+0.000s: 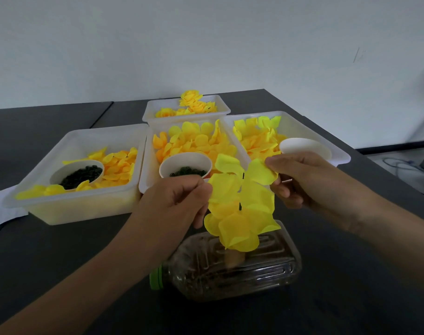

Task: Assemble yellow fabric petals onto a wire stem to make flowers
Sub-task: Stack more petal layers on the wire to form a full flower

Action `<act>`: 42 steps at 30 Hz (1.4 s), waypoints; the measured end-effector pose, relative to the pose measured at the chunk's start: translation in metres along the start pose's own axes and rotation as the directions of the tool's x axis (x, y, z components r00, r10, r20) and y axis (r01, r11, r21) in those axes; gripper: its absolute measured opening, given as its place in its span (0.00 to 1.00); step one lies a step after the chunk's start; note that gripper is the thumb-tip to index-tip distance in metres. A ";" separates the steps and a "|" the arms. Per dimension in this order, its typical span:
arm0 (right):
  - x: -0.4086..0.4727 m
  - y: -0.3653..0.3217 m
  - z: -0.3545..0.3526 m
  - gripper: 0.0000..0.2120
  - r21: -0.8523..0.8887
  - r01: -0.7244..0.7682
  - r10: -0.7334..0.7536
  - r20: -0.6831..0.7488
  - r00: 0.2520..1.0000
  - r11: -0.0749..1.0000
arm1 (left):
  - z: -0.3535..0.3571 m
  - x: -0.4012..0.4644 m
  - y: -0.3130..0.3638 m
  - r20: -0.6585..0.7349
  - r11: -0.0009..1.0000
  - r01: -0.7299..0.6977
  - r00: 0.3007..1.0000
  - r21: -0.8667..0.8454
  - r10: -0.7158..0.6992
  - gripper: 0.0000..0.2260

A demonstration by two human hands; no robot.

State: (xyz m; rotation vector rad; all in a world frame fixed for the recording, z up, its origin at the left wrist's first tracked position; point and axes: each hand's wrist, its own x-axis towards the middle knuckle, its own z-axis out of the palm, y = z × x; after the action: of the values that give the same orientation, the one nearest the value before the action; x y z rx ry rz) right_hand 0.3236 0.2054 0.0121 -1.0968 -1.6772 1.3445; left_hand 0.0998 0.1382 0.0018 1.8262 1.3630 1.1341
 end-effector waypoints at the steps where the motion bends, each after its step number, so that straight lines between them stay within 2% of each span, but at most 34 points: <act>1: 0.000 0.003 0.001 0.19 -0.014 -0.013 0.013 0.000 1.000 1.000 | 0.001 -0.001 -0.001 0.012 1.000 0.012 1.000 -0.001 -0.012 0.18; 6: -0.002 0.014 0.004 0.20 -0.078 -0.049 0.051 0.027 0.998 0.996 | 0.002 -0.001 -0.013 0.041 0.998 0.056 0.998 0.016 -0.057 0.18; 10: -0.002 0.025 0.007 0.20 -0.128 -0.050 0.053 0.021 0.998 0.991 | 0.005 -0.009 -0.019 0.053 0.993 0.061 0.996 0.102 -0.067 0.18; 14: -0.004 0.043 0.009 0.19 -0.219 -0.030 0.042 0.049 0.998 0.975 | 0.012 -0.020 -0.028 0.062 0.960 0.060 0.995 0.275 -0.080 0.16; 18: -0.004 0.052 0.012 0.20 -0.267 0.044 -0.034 0.042 0.999 0.963 | 0.021 -0.025 -0.034 0.049 0.939 0.043 0.997 0.340 -0.063 0.13; 23: -0.005 0.054 0.014 0.19 -0.338 0.099 -0.094 0.032 0.995 0.936 | 0.025 -0.025 -0.042 0.064 0.958 0.065 0.994 0.280 -0.086 0.13; 27: -0.008 0.047 0.008 0.19 -0.338 0.120 -0.093 0.096 0.991 0.934 | 0.018 -0.030 -0.047 0.023 0.978 0.043 0.999 0.205 -0.049 0.21; 30: 0.000 0.040 -0.009 0.20 -0.374 0.117 -0.131 -0.012 0.991 0.920 | 0.010 -0.032 -0.051 -0.039 0.986 0.061 0.998 0.156 -0.056 0.29; 32: 0.018 0.036 -0.026 0.18 -0.564 0.149 -0.276 -0.146 0.950 0.812 | 0.004 -0.029 -0.051 -0.081 0.990 0.085 0.994 0.116 -0.076 0.30; 34: 0.044 0.032 -0.044 0.11 -0.793 0.071 -0.393 -0.220 0.893 0.605 | -0.002 -0.024 -0.047 -0.111 0.991 0.092 0.990 0.092 -0.082 0.28; 35: 0.058 0.030 -0.051 0.08 -0.847 0.006 -0.397 -0.243 0.885 0.531 | -0.005 -0.021 -0.045 -0.120 0.992 0.085 0.990 0.090 -0.074 0.27; 37: 0.084 0.031 -0.060 0.08 -0.883 -0.084 -0.341 -0.265 0.902 0.462 | -0.010 -0.016 -0.040 -0.141 0.993 0.072 0.988 0.093 -0.059 0.25; 40: 0.115 0.041 -0.061 0.15 -0.925 -0.212 -0.225 -0.290 0.930 0.315 | -0.014 -0.011 -0.034 -0.174 0.991 0.041 0.985 0.124 -0.019 0.24; 42: 0.129 0.049 -0.059 0.16 -0.929 -0.289 -0.156 -0.328 0.932 0.233 | -0.017 -0.009 -0.030 -0.181 0.985 0.024 0.984 0.170 0.007 0.24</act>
State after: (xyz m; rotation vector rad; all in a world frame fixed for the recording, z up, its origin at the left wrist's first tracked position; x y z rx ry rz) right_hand 0.3358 0.3516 -0.0217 -1.9656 -2.1692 -0.1893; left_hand 0.0703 0.1382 -0.0186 1.8714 1.6156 1.2363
